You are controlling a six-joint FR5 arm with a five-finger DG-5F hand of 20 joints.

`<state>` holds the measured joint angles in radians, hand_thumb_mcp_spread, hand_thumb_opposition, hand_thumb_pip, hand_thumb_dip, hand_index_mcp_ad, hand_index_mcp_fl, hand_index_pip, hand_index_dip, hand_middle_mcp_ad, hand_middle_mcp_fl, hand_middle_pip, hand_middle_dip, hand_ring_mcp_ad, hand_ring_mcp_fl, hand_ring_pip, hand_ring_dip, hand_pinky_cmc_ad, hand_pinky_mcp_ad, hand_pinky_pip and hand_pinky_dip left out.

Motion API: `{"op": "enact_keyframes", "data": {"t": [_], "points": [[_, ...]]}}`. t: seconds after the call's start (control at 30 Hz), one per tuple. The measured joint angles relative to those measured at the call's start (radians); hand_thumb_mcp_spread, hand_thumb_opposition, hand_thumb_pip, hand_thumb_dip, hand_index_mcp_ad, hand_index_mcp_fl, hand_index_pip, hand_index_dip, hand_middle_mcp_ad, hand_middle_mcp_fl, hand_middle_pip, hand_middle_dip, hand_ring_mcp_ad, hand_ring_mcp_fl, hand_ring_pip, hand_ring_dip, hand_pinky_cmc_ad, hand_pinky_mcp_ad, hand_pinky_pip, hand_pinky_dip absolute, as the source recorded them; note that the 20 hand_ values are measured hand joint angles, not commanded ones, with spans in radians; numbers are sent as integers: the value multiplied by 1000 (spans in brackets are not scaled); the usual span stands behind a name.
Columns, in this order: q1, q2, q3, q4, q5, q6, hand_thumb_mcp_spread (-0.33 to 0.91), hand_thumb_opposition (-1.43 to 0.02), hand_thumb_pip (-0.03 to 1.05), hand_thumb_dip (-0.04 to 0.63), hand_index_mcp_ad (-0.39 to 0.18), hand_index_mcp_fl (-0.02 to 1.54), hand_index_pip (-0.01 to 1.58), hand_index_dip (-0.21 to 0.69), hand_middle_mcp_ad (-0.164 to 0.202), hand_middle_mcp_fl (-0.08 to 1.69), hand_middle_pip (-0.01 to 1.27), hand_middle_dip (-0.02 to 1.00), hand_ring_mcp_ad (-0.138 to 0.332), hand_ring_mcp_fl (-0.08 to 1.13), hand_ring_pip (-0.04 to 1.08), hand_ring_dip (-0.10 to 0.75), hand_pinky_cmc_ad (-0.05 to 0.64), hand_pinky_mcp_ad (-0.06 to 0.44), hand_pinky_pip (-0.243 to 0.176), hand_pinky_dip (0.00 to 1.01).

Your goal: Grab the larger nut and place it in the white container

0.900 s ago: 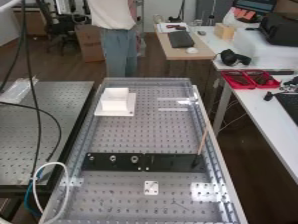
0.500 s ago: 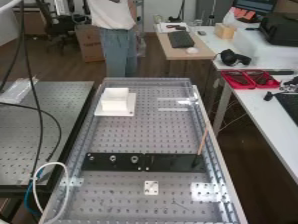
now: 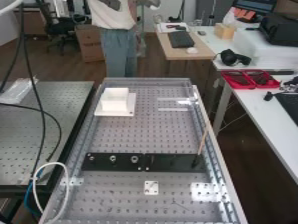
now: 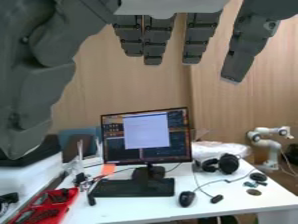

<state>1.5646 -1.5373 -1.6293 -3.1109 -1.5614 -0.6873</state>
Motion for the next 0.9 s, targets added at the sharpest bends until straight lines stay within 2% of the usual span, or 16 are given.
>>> {"op": "enact_keyframes", "data": {"t": [0.1,0.23,0.6,0.7,0.9], "points": [[4,0,-15,6,18,-2,176,-747,478,61,-24,42,101,-96,-12,-9,136,188,126,16,93,119,346,332,-63,476],[12,1,-51,25,52,-3,178,-759,539,61,-24,42,101,-96,-9,-9,136,188,136,12,94,119,365,328,-75,473],[31,7,-245,165,196,13,175,-775,564,94,-21,42,101,-117,-9,24,133,188,143,14,98,119,363,330,-75,492],[26,-1,-278,188,201,10,178,-787,632,94,-24,42,101,-140,-9,24,136,188,143,14,98,119,363,330,-79,494],[-9,-23,-339,226,172,0,178,-789,634,113,-21,37,168,-168,-10,24,133,187,143,14,98,119,363,330,-79,494]]}}
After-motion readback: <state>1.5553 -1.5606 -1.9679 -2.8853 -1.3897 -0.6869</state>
